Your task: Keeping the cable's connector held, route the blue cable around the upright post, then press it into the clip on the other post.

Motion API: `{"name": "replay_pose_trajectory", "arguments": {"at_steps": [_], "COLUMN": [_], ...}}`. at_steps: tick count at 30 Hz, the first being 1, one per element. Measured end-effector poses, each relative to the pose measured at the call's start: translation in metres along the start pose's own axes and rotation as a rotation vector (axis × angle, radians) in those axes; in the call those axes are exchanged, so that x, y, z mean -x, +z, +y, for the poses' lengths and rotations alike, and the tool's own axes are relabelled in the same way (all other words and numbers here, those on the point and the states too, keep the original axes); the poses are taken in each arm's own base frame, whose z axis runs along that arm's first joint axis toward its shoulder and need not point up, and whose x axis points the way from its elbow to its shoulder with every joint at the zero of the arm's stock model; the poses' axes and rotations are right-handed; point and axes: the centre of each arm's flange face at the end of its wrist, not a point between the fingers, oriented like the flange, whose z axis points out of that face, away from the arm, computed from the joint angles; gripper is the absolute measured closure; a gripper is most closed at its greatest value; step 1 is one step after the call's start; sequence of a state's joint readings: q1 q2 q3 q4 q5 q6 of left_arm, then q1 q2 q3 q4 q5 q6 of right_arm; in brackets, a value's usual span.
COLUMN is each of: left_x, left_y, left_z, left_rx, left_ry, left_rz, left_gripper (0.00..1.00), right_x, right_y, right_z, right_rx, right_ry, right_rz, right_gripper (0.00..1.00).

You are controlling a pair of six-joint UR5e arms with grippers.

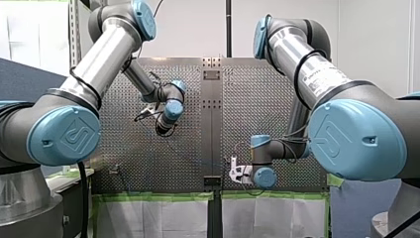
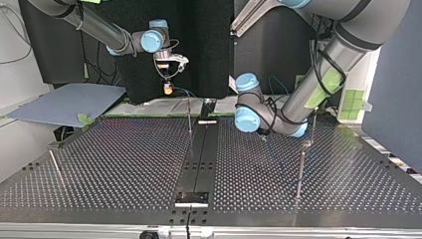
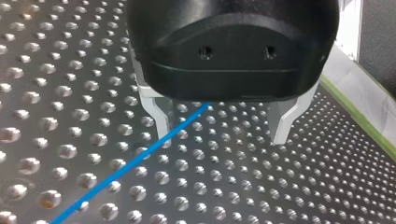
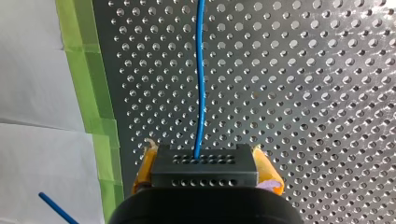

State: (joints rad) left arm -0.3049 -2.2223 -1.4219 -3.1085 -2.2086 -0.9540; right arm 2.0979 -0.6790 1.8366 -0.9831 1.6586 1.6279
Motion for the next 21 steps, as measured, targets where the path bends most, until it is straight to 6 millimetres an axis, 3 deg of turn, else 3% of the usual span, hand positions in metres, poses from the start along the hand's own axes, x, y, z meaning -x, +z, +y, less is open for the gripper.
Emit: {"name": "replay_pose_trajectory", "arguments": {"at_steps": [5, 13, 21], "left_x": [-0.005, -0.026, -0.023], "left_y": [0.002, 0.012, 0.013], "left_z": [-0.007, -0.049, -0.069], "left_rx": [0.002, -0.071, -0.145], "left_ry": [0.008, -0.001, -0.089], "left_rz": [0.014, 0.030, -0.022], "left_gripper": [0.00, 0.00, 0.00], "right_x": [0.000, 0.000, 0.000], "right_y": [0.000, 0.000, 0.000], "right_z": [0.000, 0.000, 0.000], "right_rx": [0.000, -0.001, -0.001], "right_ry": [0.000, 0.000, 0.000], "right_rz": [-0.001, -0.001, -0.001], "right_gripper": [1.00, 1.00, 1.00]}}
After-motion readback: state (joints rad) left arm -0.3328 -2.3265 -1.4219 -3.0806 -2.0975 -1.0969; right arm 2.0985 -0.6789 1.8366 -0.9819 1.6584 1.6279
